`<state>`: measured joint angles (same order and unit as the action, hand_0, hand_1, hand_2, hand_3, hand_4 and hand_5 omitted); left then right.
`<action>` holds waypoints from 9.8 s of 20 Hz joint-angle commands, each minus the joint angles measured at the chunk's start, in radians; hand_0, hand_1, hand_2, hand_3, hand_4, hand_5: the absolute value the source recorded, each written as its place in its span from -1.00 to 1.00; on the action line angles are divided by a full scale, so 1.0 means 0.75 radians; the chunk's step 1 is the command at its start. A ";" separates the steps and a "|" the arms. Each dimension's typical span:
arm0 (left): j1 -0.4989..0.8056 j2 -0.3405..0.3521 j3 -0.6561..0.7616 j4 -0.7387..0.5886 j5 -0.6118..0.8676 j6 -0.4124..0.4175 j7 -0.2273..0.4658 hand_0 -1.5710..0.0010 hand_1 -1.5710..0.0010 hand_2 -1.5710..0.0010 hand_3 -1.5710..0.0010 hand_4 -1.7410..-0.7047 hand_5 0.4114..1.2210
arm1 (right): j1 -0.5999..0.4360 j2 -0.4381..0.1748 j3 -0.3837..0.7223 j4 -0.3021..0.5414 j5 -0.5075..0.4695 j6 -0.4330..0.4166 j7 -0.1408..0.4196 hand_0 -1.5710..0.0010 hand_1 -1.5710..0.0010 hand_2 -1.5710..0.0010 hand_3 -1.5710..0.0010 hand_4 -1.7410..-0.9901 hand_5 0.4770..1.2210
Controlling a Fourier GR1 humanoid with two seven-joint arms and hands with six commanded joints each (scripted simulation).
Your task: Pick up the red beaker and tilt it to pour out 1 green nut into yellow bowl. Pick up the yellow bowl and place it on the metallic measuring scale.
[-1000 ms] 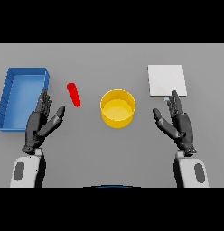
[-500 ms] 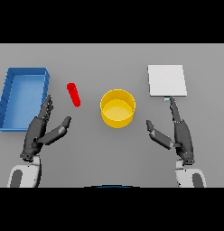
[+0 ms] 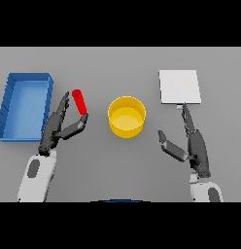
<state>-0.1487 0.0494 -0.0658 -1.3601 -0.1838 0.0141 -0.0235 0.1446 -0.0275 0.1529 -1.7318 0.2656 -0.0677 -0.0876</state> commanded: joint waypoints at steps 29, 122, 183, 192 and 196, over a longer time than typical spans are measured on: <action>-0.522 -0.061 0.179 0.683 0.020 0.111 -0.178 -0.26 -0.29 -0.32 -0.18 -0.68 0.56 | 0.016 -0.008 -0.009 -0.008 0.008 -0.011 -0.001 1.00 1.00 1.00 1.00 0.30 -0.55; -1.669 0.799 -0.743 1.175 -0.268 -0.122 0.191 -1.00 -1.00 -0.99 -0.81 -0.99 1.00 | 0.005 -0.006 -0.034 0.039 -0.036 -0.004 -0.081 1.00 1.00 1.00 1.00 0.38 -0.71; -0.528 1.152 -0.708 0.151 0.580 0.359 0.695 1.00 1.00 1.00 1.00 0.82 -0.23 | -0.676 -0.442 0.402 0.259 0.595 0.465 0.042 1.00 1.00 1.00 1.00 0.25 -0.52; -0.523 1.165 -0.709 0.140 0.585 0.353 0.702 1.00 1.00 1.00 1.00 0.83 -0.23 | -0.893 -0.417 0.531 0.506 0.646 0.613 -0.053 1.00 1.00 1.00 1.00 0.32 -0.44; -0.523 1.167 -0.713 0.153 0.576 0.347 0.687 1.00 1.00 1.00 1.00 0.82 -0.21 | -0.938 -0.391 0.574 0.599 0.663 0.648 -0.076 1.00 1.00 1.00 1.00 0.28 -0.46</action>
<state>-0.5410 0.9243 -0.6003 -1.2451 0.2485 0.2741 0.4930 -0.5590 -0.3200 0.5837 -1.2827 0.7631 0.4176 -0.1427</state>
